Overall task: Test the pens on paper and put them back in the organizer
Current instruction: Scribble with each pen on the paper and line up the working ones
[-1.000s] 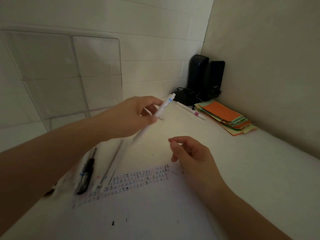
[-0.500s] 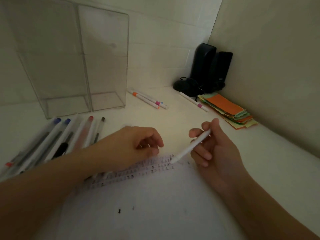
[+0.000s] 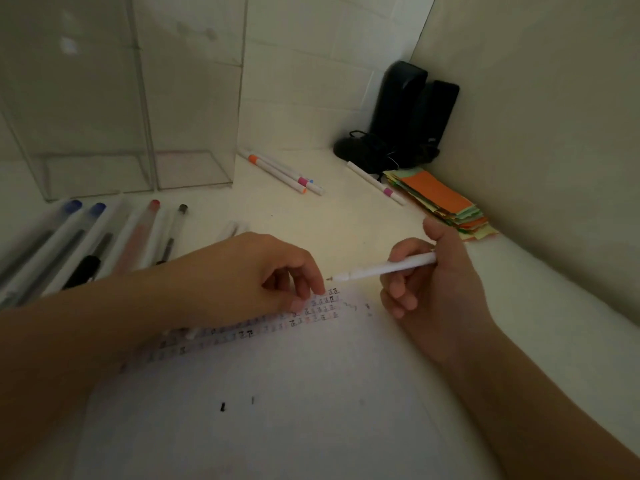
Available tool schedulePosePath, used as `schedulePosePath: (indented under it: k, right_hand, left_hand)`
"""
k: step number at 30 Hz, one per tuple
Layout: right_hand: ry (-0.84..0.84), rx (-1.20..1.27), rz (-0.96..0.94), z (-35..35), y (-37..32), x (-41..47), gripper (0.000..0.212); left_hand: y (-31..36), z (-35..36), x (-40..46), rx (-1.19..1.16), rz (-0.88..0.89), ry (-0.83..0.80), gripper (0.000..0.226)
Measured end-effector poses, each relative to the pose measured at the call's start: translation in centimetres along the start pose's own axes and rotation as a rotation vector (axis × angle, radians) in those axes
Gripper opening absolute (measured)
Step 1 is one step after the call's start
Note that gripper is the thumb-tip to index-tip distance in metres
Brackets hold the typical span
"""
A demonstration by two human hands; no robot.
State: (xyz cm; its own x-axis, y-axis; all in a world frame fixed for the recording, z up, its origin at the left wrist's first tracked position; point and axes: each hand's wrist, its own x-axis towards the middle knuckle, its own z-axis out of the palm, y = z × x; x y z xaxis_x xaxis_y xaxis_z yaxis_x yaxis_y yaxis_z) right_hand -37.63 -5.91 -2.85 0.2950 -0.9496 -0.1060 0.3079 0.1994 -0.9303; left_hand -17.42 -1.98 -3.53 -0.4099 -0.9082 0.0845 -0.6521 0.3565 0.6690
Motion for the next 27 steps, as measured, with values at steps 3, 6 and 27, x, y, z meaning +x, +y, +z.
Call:
schedulePosePath:
  k: [3, 6, 27]
  right_hand:
    - [0.001, -0.077, -0.017, 0.2, 0.2, -0.1, 0.047]
    - [-0.015, -0.11, -0.032, 0.1, 0.4, -0.1, 0.043]
    - [-0.023, -0.693, -0.282, 0.3, 1.8, 0.1, 0.022]
  left_hand:
    - [-0.1, 0.0, 0.1, -0.001, 0.005, -0.009, 0.02]
    - [-0.1, -0.1, 0.1, 0.001, 0.007, -0.016, 0.02]
    - [-0.4, -0.2, 0.3, -0.046, -0.02, -0.011, 0.025]
